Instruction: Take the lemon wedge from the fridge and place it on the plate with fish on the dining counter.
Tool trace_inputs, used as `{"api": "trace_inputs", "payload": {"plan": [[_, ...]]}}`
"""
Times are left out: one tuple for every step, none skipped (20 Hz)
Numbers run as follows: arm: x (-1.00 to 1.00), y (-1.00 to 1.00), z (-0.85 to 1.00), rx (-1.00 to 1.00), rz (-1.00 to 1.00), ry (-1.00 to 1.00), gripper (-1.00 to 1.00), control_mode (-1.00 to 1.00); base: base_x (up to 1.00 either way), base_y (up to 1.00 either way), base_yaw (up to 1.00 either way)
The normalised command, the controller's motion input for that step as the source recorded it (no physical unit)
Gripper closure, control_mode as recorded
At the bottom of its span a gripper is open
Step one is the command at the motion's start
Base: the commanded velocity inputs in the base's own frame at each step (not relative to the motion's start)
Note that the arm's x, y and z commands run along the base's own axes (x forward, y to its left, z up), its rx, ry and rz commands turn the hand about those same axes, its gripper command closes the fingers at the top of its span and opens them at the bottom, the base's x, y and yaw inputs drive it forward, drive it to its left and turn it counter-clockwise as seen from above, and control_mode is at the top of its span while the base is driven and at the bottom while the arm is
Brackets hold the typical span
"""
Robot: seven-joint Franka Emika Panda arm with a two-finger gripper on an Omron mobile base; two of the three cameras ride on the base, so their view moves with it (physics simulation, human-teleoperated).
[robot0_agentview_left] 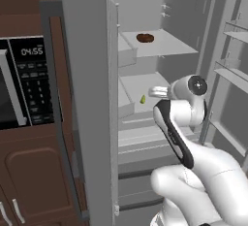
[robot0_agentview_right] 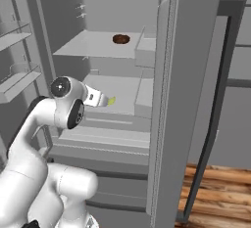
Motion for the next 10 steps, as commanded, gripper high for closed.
{"api": "trace_inputs", "payload": {"plan": [[0.76,0.0,-0.12,0.0,0.0,0.11,-1.0,-1.0,0.0,0.0,0.0],[0.64,0.0,-0.3,-0.01,0.0,0.16,-1.0,-1.0,0.0,0.0,0.0],[0.48,0.0,-0.45,-0.03,0.0,0.17,-1.0,-1.0,0.0,0.0,0.0],[0.47,0.0,-0.5,-0.01,0.0,0.17,-1.0,-1.0,0.0,0.0,0.0],[0.59,0.0,-0.4,0.0,0.0,0.18,-1.0,-1.0,0.0,0.0,0.0],[0.61,0.0,-0.26,0.0,0.0,0.16,-1.0,-1.0,0.0,0.0,0.0],[0.66,0.0,-0.12,0.02,0.0,0.15,-1.0,-1.0,0.0,0.0,0.0],[0.64,0.0,-0.08,0.03,0.0,0.15,-1.0,-1.0,0.0,0.0,0.0],[0.57,0.0,-0.04,0.03,0.01,0.15,-1.0,-1.0,0.0,0.0,0.0],[0.44,0.0,-0.04,0.03,0.01,0.13,-1.0,-1.0,0.0,0.0,0.0]]}}
